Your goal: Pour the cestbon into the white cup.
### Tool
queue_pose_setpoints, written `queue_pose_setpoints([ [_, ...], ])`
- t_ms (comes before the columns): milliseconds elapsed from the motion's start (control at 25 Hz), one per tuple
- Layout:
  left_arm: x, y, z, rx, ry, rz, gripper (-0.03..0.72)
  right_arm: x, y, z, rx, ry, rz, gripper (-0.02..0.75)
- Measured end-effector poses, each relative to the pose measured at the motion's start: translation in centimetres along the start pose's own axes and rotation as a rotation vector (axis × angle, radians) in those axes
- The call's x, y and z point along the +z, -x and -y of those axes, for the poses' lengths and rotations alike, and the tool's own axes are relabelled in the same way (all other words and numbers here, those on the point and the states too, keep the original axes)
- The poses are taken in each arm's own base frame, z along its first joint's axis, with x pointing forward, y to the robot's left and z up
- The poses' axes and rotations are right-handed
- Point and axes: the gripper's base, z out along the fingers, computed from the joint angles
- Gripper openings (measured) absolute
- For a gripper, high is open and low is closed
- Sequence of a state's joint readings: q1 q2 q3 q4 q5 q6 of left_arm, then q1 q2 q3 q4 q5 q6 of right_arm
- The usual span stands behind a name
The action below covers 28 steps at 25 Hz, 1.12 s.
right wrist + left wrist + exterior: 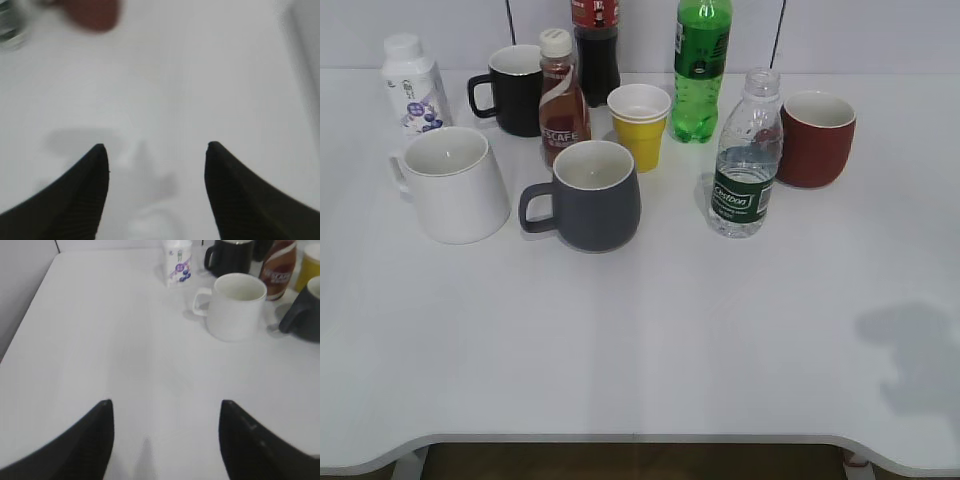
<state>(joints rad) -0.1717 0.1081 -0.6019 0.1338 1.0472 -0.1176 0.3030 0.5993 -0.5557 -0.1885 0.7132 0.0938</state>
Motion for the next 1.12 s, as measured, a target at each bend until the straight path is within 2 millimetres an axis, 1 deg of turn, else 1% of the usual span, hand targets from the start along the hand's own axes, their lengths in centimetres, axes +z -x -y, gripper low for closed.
queue_pose_setpoints([
  [120,-0.1,-0.5,-0.1,0.000,0.007,-0.044,0.494,-2.3,-1.6,-0.9,0.046,0.124,-0.059,0.459],
  [200,-0.2,-0.8,-0.1,-0.001,0.010,-0.060,0.494,-4.0,-3.2,-1.0,0.031,0.147,-0.105,0.459],
  [280,-0.6,-1.0,-0.2,-0.003,0.010,-0.051,0.494,-5.7,-4.7,-1.0,0.029,0.162,-0.100,0.458],
  [360,-0.9,-1.2,-0.2,-0.008,0.005,-0.031,0.494,-7.3,-6.1,-0.9,0.028,0.163,-0.041,0.459],
  [440,-1.3,-1.5,-0.1,-0.016,-0.013,-0.008,0.494,-8.6,-7.2,-0.8,0.028,0.161,0.033,0.458],
  [520,-1.1,-2.1,0.0,-0.012,-0.028,-0.003,0.494,-9.6,-8.3,-0.7,0.030,0.158,0.106,0.457],
  [680,-0.1,-2.7,0.4,-0.001,-0.055,0.004,0.494,-9.3,-8.7,-0.5,0.018,0.127,0.119,0.456],
  [880,0.0,-2.6,0.5,0.005,-0.067,0.010,0.494,-8.5,-8.2,-0.6,0.027,0.132,0.205,0.452],
  [1120,0.0,-2.7,0.5,0.008,-0.067,0.009,0.494,-8.5,-8.0,-0.7,0.030,0.135,0.221,0.450],
])
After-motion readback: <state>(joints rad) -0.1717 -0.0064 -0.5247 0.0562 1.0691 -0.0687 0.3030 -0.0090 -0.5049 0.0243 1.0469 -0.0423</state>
